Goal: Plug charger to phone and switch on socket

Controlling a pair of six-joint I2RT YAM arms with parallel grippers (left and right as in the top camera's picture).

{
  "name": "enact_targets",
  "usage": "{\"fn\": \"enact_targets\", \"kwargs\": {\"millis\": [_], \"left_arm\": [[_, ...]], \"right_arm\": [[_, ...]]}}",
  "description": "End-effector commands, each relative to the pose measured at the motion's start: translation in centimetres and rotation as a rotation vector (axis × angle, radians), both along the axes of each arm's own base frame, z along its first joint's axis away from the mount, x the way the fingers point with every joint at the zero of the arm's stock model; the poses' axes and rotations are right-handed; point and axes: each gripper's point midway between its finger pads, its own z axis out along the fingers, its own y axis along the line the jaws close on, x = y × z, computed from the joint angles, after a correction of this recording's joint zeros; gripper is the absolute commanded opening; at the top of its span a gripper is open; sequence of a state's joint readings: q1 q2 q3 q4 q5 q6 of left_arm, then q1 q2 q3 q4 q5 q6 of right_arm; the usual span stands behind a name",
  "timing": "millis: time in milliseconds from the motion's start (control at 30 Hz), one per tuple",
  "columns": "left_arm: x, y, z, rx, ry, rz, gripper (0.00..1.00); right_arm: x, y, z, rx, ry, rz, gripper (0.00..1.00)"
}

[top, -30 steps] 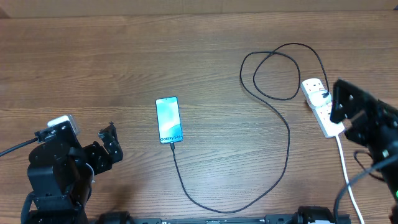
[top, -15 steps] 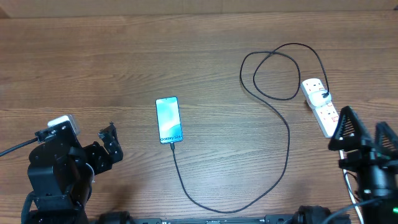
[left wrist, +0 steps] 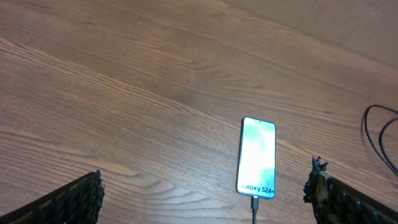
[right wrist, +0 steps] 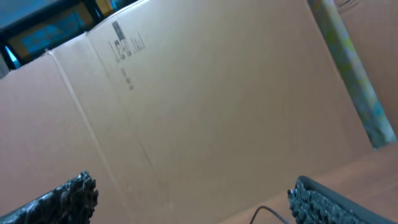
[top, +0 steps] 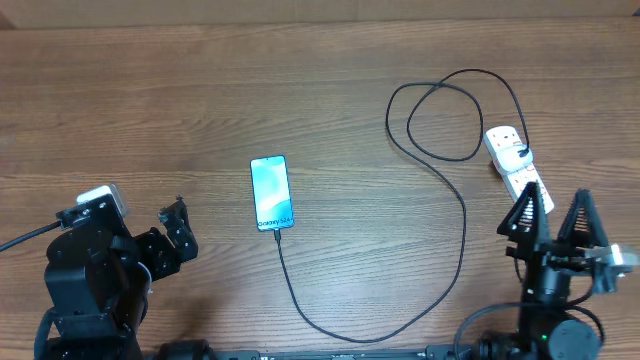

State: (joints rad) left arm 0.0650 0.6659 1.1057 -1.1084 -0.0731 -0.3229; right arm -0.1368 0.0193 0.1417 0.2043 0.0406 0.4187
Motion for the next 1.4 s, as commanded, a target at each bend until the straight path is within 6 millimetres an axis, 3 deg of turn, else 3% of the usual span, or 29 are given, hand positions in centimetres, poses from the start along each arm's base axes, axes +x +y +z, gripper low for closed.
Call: {"fn": "enact_targets", "kwargs": {"millis": [0, 167, 333, 533, 1367], "left_arm": [[0.0, 0.0, 0.1, 0.003, -0.003, 0.001, 0.99], [0.0, 0.0, 0.1, 0.003, -0.003, 0.001, 1.00], [0.0, 0.0, 0.1, 0.003, -0.003, 0.001, 1.00], [0.0, 0.0, 0.1, 0.003, -0.003, 0.001, 1.00], [0.0, 0.0, 0.1, 0.003, -0.003, 0.001, 1.00]], "right_arm": [[0.5, 0.1, -1.7, -0.007, -0.002, 0.010, 1.00], [1.7, 0.0, -5.5, 0.007, 0.096, 0.014, 1.00], [2.2, -0.2, -7.5, 0.015, 0.180, 0.008, 1.00], [2.6, -0.2, -13.0, 0.012, 0.408, 0.003, 1.00], [2.6, -0.2, -13.0, -0.006, 0.409, 0.003, 1.00]]}}
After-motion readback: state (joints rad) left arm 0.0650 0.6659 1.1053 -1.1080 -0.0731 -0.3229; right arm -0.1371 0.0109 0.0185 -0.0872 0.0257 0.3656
